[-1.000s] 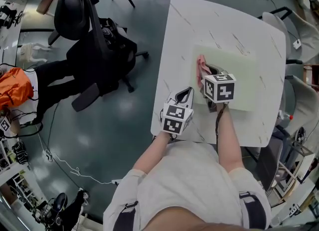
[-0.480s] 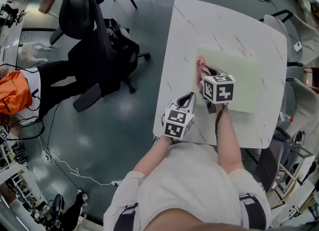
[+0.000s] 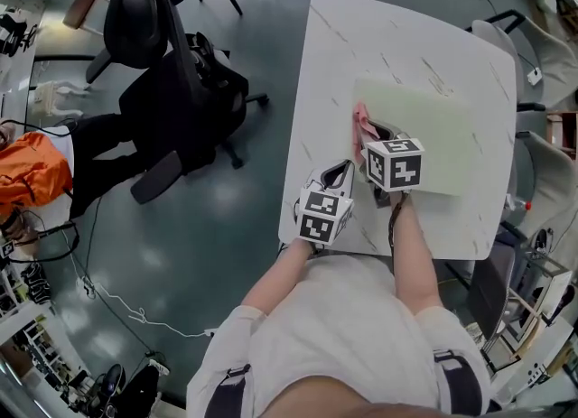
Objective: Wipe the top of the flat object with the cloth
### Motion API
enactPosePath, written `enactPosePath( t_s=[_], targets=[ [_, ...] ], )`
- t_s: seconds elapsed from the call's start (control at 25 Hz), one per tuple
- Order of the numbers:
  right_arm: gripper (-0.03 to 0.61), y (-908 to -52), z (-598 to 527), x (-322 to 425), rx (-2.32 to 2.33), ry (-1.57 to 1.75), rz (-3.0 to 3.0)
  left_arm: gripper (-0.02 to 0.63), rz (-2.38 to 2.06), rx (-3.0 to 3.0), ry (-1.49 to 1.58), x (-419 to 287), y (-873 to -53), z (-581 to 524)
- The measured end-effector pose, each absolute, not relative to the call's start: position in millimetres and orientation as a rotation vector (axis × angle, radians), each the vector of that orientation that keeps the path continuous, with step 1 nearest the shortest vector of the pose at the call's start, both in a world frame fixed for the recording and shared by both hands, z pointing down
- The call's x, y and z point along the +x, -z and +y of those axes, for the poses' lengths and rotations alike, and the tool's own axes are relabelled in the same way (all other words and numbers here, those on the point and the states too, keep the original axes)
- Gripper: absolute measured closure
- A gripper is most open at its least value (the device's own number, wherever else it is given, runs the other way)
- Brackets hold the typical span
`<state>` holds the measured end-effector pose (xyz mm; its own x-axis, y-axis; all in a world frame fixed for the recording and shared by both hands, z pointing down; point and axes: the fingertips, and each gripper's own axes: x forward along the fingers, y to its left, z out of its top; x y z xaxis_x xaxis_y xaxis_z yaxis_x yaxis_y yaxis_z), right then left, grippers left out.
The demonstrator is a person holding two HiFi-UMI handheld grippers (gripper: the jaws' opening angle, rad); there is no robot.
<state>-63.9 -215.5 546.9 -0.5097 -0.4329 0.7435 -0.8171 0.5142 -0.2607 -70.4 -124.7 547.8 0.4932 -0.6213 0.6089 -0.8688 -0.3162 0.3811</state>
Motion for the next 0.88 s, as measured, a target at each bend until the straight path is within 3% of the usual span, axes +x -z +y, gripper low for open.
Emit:
enactPosePath(
  t_s=[0.88],
  targets=[
    [0.555,-547.7,-180.2,-38.5,1.026,-0.816,-2.133,0.603,-1.225,2.080,-0.486,-69.1,-546.2,-122.1]
  ],
)
